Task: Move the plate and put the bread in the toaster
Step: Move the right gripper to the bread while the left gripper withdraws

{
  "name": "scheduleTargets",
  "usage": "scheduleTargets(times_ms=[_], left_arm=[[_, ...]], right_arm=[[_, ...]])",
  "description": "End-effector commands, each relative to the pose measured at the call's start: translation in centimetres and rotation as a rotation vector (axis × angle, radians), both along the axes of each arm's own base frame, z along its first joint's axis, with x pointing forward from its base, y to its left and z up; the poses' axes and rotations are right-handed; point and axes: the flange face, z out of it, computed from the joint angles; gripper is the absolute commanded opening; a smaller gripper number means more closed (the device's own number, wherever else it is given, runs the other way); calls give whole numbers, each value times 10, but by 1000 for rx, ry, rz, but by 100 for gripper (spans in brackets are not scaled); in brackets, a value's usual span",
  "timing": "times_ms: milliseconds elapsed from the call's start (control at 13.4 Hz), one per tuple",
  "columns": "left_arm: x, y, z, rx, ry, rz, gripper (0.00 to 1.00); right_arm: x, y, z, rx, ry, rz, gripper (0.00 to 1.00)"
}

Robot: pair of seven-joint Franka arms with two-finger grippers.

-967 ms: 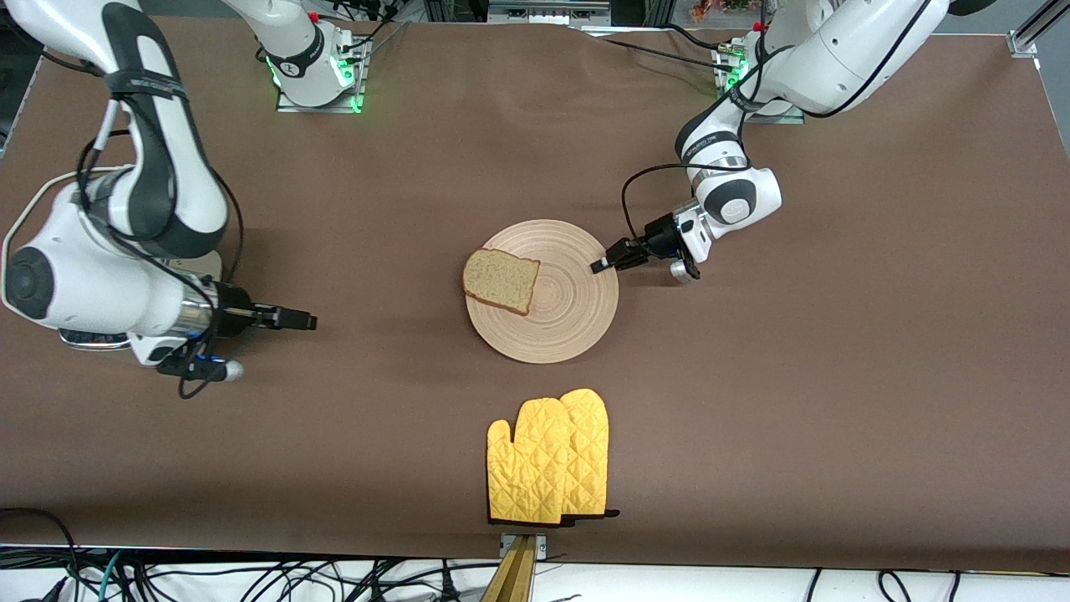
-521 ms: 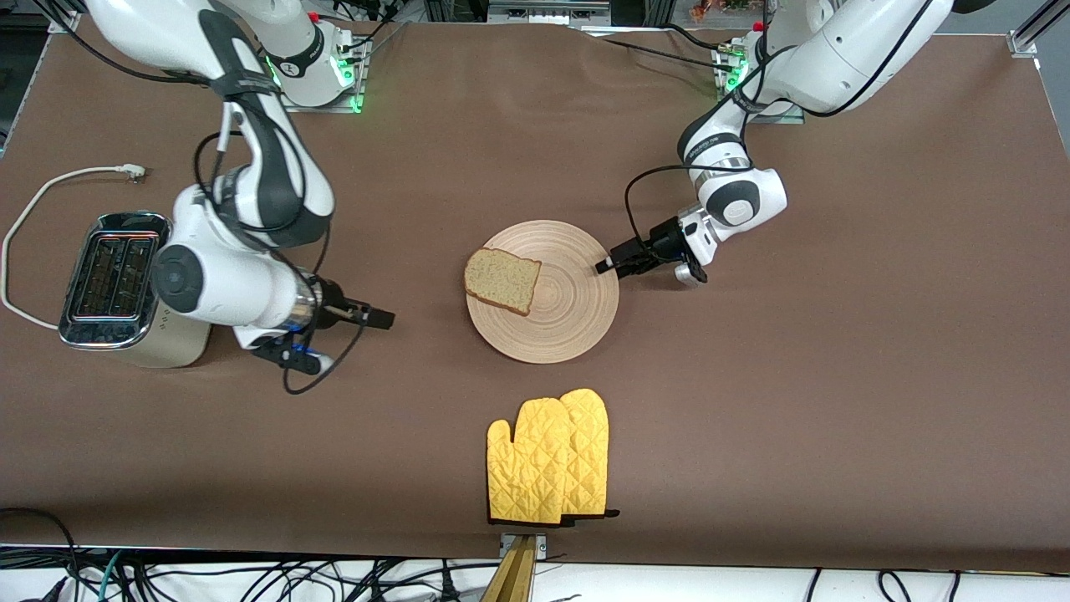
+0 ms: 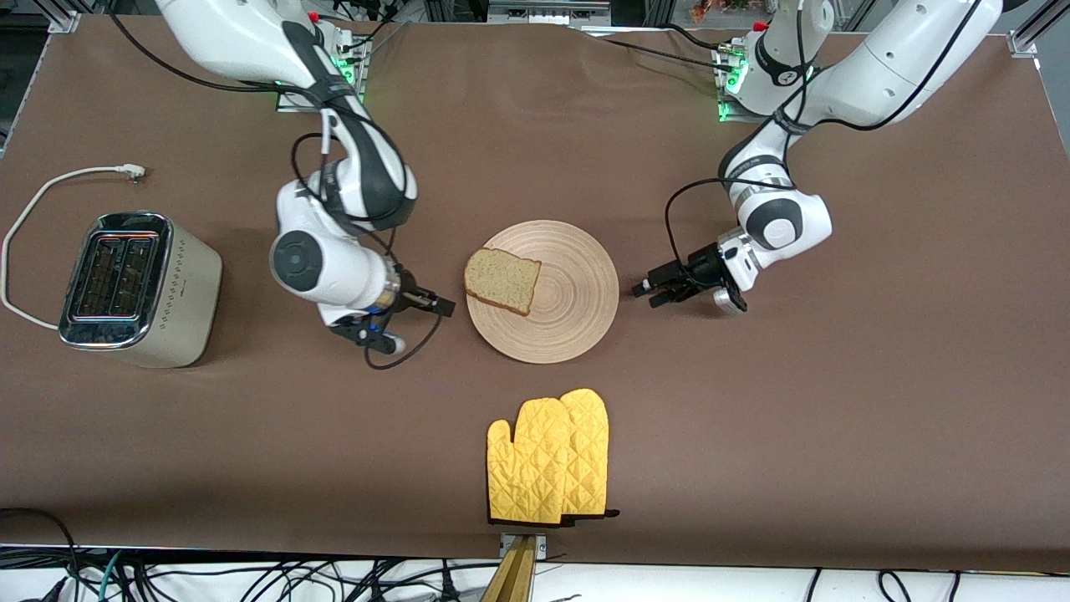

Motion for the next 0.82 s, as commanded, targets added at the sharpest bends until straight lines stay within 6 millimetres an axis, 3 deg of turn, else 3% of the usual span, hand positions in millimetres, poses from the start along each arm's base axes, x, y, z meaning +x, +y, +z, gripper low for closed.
scheduleTargets(times_ms=[0, 74, 298, 446, 521, 595, 744], left_arm=[[32, 23, 8, -45, 28, -22, 100], [48, 34, 18, -49, 49, -19, 100], [86, 41, 50, -18, 116, -27, 100], [100, 47, 69, -25, 163, -51, 100], [102, 57, 73, -3, 189, -70, 100], [105, 78, 86, 47, 185, -106, 100], [110, 99, 113, 103, 222, -224, 100]], right_arm=[[-12, 22, -16, -15, 0, -43, 100], [-18, 31, -20, -20, 6, -31, 100], [-31, 42, -32, -39, 22, 0, 100], [-38, 49, -38, -46, 30, 15, 100], [-41, 50, -41, -49, 35, 17, 100], [-42, 50, -45, -53, 40, 20, 100], [-45, 54, -49, -57, 45, 28, 100]])
